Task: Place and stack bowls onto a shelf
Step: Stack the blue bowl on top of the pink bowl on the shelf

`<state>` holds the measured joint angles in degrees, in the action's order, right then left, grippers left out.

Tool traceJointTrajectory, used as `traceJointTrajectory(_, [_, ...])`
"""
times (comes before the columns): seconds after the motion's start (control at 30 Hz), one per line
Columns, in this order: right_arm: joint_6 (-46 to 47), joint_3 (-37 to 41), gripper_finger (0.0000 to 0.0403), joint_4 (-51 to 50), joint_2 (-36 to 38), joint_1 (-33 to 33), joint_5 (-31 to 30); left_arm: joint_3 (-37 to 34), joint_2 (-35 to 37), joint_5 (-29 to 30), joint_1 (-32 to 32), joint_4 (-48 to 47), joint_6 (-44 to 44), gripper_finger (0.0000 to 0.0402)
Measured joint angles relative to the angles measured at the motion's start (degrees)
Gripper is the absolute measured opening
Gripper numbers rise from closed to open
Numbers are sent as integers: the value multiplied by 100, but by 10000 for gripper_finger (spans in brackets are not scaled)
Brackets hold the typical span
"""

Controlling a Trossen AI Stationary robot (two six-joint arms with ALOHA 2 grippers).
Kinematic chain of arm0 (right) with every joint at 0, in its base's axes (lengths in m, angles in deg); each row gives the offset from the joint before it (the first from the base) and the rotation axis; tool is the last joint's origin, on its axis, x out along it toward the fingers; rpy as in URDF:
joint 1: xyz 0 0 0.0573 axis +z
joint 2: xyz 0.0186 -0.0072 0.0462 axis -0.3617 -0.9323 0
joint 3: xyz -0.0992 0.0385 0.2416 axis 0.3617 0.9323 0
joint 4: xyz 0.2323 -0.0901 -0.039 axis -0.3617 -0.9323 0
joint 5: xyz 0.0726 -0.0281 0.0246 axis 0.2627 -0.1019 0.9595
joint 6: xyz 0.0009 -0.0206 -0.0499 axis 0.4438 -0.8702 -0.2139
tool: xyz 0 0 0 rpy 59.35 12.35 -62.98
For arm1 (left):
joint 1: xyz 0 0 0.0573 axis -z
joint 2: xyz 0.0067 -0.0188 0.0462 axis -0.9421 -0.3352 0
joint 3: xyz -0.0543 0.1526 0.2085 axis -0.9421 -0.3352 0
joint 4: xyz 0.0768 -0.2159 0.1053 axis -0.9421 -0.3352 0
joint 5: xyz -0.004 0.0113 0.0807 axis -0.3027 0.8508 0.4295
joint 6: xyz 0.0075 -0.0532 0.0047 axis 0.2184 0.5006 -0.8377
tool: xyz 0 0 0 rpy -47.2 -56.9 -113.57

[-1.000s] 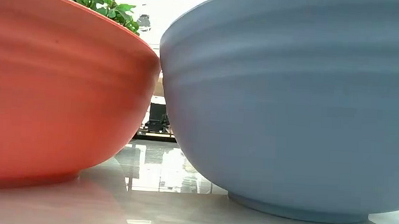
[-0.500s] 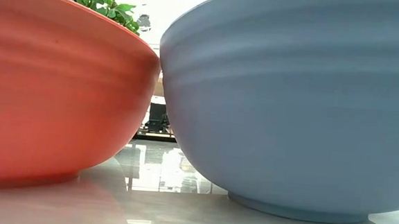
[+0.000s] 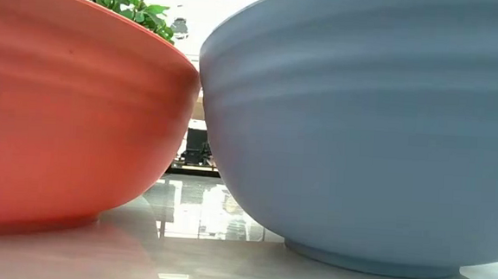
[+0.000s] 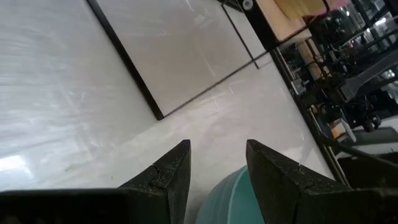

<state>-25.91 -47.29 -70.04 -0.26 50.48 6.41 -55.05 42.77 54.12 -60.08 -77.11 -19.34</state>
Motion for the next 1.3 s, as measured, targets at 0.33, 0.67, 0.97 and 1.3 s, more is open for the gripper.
traceJointTrajectory(0.33, [-108,0,220,22,-558,-2,298,-1,2,-88,1,5,-104,140])
traceJointTrajectory(0.67, [-121,0,221,164,-1189,-10,596,-1,2,-180,1,9,-178,140])
traceJointTrajectory(0.97, [224,2,221,319,-1871,-15,1025,-1,2,-210,1,4,-269,140])
traceJointTrajectory(1.3, [621,2,221,931,-2404,54,1359,-3,2,-893,1,4,-513,140])
